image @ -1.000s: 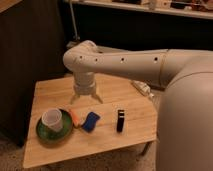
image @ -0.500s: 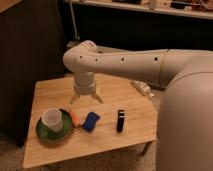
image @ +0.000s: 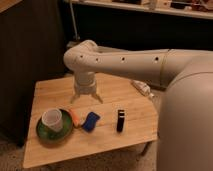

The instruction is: Knock the eraser over

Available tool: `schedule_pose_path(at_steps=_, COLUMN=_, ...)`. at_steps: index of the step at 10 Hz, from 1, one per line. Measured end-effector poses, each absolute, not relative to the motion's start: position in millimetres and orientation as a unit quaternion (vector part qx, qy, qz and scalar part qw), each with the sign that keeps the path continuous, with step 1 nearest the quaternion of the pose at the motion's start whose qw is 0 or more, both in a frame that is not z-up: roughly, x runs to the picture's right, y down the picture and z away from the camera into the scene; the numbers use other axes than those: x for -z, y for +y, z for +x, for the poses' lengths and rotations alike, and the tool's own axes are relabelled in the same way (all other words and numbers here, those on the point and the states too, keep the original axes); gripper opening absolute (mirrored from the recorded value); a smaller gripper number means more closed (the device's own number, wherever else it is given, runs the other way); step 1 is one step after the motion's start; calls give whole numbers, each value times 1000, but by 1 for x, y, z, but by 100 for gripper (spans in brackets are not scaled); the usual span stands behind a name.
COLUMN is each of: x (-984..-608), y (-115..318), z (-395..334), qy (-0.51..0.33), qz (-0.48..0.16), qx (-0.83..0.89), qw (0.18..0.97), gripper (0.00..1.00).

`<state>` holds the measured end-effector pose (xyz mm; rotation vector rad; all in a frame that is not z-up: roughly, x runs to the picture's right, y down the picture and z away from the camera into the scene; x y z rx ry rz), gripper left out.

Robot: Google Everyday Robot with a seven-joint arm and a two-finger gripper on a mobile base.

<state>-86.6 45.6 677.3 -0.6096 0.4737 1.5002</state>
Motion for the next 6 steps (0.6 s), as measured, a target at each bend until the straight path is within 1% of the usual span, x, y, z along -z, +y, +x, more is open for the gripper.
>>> schedule_pose_path(at_steps=2, x=-671, y=32, z=-59, qy=197, qz=-281, qx=-684, qw=644, gripper=80)
schedule_pose_path(at_steps=3, x=-669, y=33, z=-40, qy=188, qz=-287, qx=-692, qw=635, gripper=80)
schedule_pose_path(at_steps=4, x=-663, y=37, z=-9, qy=179, qz=-292, qx=-704, qw=622, gripper=76)
schedule_pose_path(at_steps=6, x=-656, y=51, z=31, qy=184, qz=-297, qx=-715, qw=605, gripper=60)
